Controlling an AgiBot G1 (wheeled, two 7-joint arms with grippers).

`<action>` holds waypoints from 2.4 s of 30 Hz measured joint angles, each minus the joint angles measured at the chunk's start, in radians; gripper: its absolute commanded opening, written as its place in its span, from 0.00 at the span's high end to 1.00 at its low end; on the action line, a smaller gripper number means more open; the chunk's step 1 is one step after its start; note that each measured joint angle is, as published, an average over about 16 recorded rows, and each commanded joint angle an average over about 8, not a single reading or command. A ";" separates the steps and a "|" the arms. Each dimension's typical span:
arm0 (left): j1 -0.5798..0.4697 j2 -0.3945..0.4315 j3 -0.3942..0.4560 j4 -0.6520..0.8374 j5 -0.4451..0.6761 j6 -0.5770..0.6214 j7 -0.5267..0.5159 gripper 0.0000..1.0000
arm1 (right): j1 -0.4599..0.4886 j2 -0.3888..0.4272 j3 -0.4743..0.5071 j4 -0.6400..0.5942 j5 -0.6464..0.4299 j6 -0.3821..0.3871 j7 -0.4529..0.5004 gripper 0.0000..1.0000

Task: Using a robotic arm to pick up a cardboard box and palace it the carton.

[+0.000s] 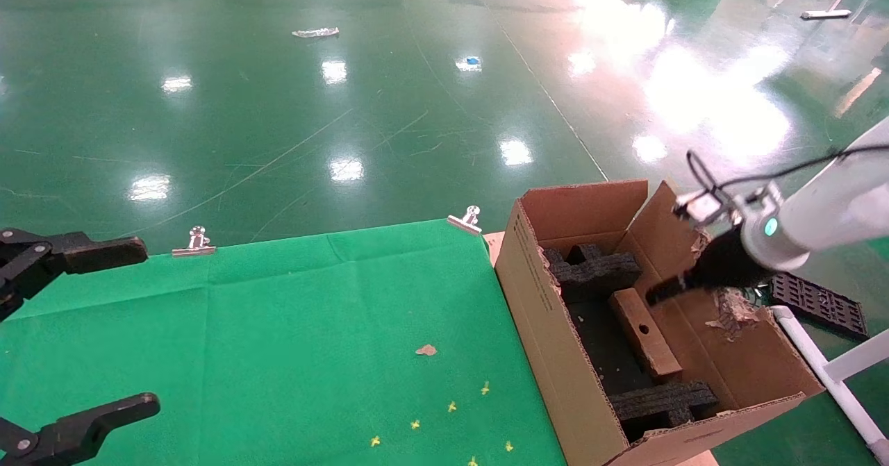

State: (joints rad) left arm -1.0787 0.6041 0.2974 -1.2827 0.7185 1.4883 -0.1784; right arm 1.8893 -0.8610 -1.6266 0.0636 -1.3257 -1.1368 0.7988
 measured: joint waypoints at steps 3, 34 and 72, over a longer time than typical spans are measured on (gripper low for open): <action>0.000 0.000 0.000 0.000 0.000 0.000 0.000 0.00 | 0.075 0.018 0.008 0.020 0.008 -0.016 -0.033 0.00; 0.000 -0.001 0.002 0.001 -0.001 0.000 0.001 0.00 | 0.218 0.203 0.263 0.444 0.144 -0.141 -0.233 0.00; -0.001 -0.001 0.004 0.001 -0.002 -0.001 0.002 0.00 | -0.558 0.238 1.077 1.028 0.483 -0.305 -0.517 0.00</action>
State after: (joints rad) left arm -1.0796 0.6028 0.3009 -1.2814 0.7160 1.4873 -0.1764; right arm 1.3312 -0.6228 -0.5492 1.0912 -0.8428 -1.4415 0.2817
